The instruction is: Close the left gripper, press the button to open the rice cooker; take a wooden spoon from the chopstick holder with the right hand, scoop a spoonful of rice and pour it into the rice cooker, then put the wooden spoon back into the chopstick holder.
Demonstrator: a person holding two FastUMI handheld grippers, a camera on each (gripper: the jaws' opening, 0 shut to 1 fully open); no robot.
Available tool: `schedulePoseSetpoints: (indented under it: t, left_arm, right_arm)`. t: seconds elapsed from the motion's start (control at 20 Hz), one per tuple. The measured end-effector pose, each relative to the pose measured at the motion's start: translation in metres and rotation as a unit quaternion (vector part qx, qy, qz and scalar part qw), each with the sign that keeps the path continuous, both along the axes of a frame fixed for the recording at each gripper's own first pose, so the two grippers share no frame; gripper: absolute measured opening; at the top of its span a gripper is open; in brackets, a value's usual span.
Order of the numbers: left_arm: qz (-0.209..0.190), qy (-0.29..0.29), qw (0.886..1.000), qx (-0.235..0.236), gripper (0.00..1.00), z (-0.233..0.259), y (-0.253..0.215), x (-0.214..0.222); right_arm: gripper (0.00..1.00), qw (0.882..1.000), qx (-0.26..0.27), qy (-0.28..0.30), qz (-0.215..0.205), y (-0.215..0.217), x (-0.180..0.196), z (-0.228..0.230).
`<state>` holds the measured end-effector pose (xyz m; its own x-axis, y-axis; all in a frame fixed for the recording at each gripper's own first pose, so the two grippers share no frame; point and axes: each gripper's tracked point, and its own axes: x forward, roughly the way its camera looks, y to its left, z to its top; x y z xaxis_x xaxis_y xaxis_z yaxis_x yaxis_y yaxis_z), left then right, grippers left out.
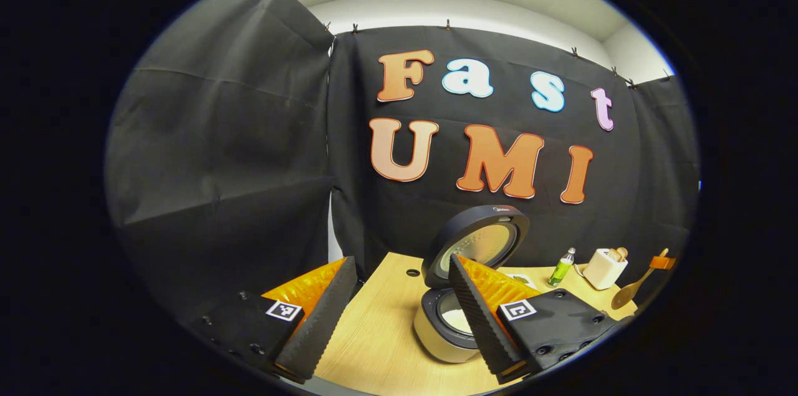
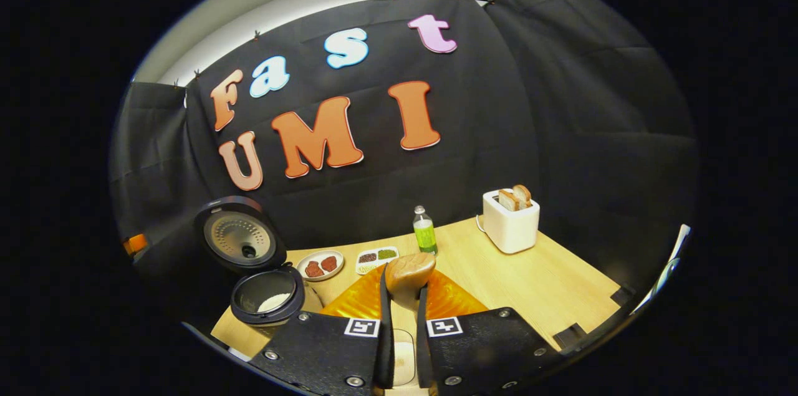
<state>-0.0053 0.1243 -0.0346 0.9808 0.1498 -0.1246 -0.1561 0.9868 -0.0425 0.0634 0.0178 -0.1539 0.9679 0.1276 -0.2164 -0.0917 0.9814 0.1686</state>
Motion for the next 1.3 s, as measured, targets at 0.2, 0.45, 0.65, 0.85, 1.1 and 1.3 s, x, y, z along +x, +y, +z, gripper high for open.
schedulePoseSetpoints:
  t: [0.2,0.45,0.65,0.85,1.1,1.3]
  left_arm:
    - [0.0,0.002,1.0,0.006,0.97,0.005,-0.013,-0.003]
    - [0.011,0.002,0.999,0.035,1.0,0.013,-0.02,-0.005]
    - [0.023,0.005,0.999,0.048,0.99,0.017,-0.025,-0.011]
    - [0.012,0.01,0.999,0.037,0.99,0.016,-0.039,-0.015]
    - [0.003,0.008,1.0,0.016,1.0,0.016,-0.066,-0.015]
    - [-0.015,0.011,1.0,0.022,1.0,0.017,-0.094,-0.009]
  right_arm:
    - [0.13,0.999,0.015,0.032,-0.009,-0.016,0.011,-0.04]
    - [0.13,0.995,0.051,0.083,-0.004,-0.022,0.029,-0.092]
    - [0.13,0.991,0.065,0.115,-0.002,-0.029,0.044,-0.131]
    - [0.13,0.988,0.087,0.125,0.005,-0.034,0.05,-0.144]
    - [0.2,0.98,0.135,0.147,0.0,-0.056,0.055,-0.149]
    - [0.48,0.981,0.091,0.159,-0.06,-0.103,0.057,-0.15]
